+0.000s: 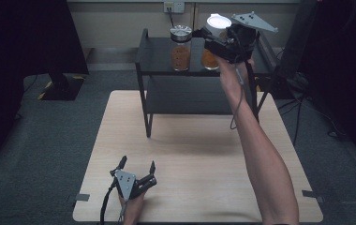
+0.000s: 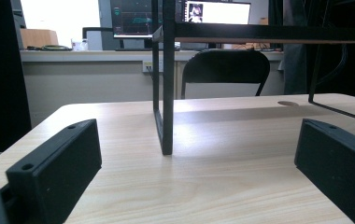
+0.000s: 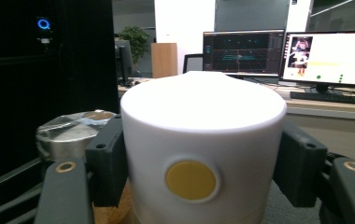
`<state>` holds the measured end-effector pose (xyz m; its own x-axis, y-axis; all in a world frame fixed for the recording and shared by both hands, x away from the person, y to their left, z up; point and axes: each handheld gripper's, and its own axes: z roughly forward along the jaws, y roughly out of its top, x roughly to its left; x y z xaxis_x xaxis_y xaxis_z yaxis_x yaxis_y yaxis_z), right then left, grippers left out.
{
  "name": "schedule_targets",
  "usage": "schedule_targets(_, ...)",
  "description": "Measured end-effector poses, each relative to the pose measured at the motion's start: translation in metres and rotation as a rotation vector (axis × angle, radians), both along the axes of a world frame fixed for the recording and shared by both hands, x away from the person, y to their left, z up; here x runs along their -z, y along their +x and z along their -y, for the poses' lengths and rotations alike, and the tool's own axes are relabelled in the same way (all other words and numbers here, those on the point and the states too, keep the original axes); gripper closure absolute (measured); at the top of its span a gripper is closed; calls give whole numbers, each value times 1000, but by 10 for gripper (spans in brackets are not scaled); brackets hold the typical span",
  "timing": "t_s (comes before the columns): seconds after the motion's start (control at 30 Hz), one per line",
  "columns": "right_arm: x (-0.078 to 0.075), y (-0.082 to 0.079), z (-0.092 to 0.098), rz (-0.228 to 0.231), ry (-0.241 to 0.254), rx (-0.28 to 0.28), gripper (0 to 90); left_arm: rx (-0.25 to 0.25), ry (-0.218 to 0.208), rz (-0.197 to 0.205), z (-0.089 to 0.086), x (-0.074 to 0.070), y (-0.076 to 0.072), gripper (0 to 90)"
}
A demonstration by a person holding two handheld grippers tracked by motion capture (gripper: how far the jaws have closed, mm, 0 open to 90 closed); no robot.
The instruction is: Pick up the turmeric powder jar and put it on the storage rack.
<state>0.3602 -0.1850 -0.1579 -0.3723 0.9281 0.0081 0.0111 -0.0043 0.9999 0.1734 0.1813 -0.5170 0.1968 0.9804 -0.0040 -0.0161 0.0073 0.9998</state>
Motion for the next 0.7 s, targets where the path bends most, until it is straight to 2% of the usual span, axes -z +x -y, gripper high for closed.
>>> schedule_targets(0.1, 1, 4, -5, -5, -14, 10, 300, 0, 0, 0, 0, 0, 0, 1)
schedule_targets(0.33, 4, 11, -9, -13, -11, 19, 300, 0, 0, 0, 0, 0, 0, 1)
schedule_targets(0.63, 1, 14, -8, -24, -28, 4, 296, 0, -1, 0, 0, 0, 0, 0)
schedule_targets(0.7, 3, 14, -7, -17, -28, 0, 261, 0, -1, 1, 0, 0, 0, 0)
